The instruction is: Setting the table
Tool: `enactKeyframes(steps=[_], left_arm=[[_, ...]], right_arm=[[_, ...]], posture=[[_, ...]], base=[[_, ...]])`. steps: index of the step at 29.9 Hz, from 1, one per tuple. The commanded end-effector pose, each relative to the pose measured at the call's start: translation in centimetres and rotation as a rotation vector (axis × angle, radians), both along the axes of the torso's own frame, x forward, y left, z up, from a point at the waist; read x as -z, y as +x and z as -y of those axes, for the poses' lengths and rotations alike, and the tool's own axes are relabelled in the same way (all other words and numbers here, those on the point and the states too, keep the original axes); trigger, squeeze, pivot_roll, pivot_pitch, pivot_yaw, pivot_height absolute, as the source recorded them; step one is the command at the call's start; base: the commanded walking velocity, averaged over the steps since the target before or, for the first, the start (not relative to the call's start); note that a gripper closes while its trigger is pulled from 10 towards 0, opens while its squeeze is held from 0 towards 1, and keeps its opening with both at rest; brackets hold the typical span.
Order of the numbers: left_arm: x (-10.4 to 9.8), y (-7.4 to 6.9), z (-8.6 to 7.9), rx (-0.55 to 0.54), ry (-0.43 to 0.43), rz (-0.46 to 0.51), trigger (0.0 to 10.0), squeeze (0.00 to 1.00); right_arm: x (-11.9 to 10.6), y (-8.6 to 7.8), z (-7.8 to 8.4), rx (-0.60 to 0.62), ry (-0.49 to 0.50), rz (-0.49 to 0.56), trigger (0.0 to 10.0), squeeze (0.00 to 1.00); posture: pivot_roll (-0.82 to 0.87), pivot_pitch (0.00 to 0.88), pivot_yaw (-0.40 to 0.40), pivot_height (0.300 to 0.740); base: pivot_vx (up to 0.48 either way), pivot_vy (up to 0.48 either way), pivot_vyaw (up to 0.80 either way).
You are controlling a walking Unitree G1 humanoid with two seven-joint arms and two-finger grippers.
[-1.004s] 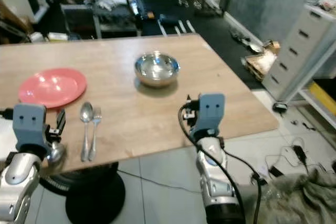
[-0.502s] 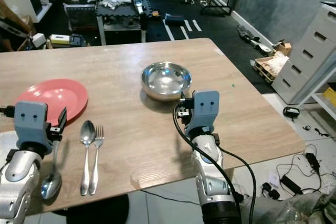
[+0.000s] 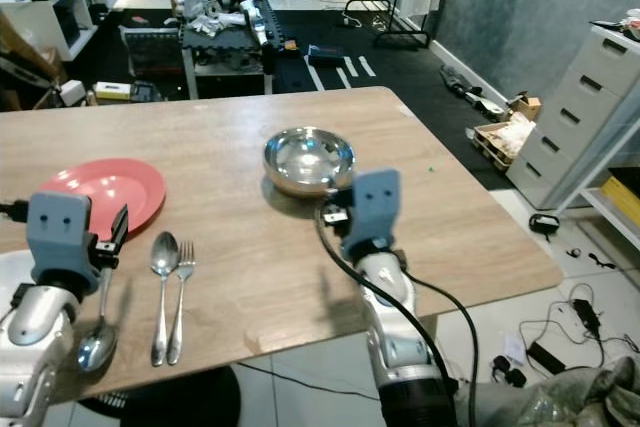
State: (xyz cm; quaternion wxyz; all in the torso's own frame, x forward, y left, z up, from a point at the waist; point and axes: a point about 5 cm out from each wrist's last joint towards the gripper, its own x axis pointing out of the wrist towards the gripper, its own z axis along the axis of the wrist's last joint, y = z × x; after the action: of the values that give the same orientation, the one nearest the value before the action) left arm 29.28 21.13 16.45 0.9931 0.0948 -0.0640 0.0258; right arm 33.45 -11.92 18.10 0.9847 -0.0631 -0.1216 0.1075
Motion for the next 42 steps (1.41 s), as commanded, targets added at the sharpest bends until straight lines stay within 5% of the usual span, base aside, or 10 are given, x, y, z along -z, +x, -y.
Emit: enactKeyframes(steps=[1,10,12,13,29,30,31,32,39,42], left_arm=[[0.0,-0.1,-0.2,0.008,-0.009,-0.019,10.0,0.00],[-3.8,-0.9,-0.3,0.087,0.073,0.046,10.0,0.00],[-4.4,-1.2,-0.1,0.100,0.101,0.056,10.0,0.00],[-4.7,-1.4,0.0,0.106,0.108,0.062,10.0,0.00],[-8.6,-1.9,0.3,0.114,0.129,0.140,10.0,0.00],[-8.6,-2.0,0.4,0.115,0.127,0.138,10.0,0.00],[-8.6,-2.0,0.4,0.115,0.127,0.138,10.0,0.00],[-8.6,-2.1,0.5,0.115,0.124,0.138,10.0,0.00],[-8.7,-2.5,0.7,0.099,0.108,0.131,10.0,0.00],[-8.7,-2.5,0.6,0.096,0.107,0.130,10.0,0.00]], right_arm=[[0.6,0.2,0.0,-0.003,-0.028,-0.044,10.0,0.00],[0.4,4.6,-1.5,0.070,0.072,-0.238,10.0,0.06],[0.5,4.9,-1.2,0.093,0.134,-0.274,10.0,0.94],[0.6,5.1,-0.9,0.105,0.182,-0.297,10.0,1.00],[-2.8,6.9,2.5,0.283,0.398,-0.239,10.0,1.00],[-2.5,7.0,2.6,0.296,0.392,-0.258,10.0,0.76],[-2.5,7.0,2.6,0.296,0.392,-0.258,10.0,0.76],[-2.0,7.0,2.7,0.310,0.385,-0.290,10.0,0.00],[1.6,6.9,0.6,0.245,0.363,-0.547,10.0,0.00],[1.8,6.8,0.3,0.229,0.355,-0.566,10.0,0.00]], posture=[[0.08,0.009,0.028,0.740],[0.15,0.076,-0.010,0.740],[0.16,0.092,-0.012,0.740],[0.16,0.095,-0.013,0.740],[0.17,0.143,-0.016,0.740],[0.17,0.148,-0.019,0.740],[0.17,0.148,-0.019,0.740],[0.17,0.151,-0.021,0.740],[0.18,0.163,-0.037,0.740],[0.18,0.163,-0.038,0.740]], base=[[0.000,0.000,0.00],[0.000,0.000,0.00],[0.000,0.000,0.00],[0.000,0.000,0.00],[0.000,0.000,0.00],[0.000,0.000,0.00],[0.000,0.000,0.00],[0.000,0.000,0.00],[0.000,0.000,0.00],[0.000,0.000,0.00]])
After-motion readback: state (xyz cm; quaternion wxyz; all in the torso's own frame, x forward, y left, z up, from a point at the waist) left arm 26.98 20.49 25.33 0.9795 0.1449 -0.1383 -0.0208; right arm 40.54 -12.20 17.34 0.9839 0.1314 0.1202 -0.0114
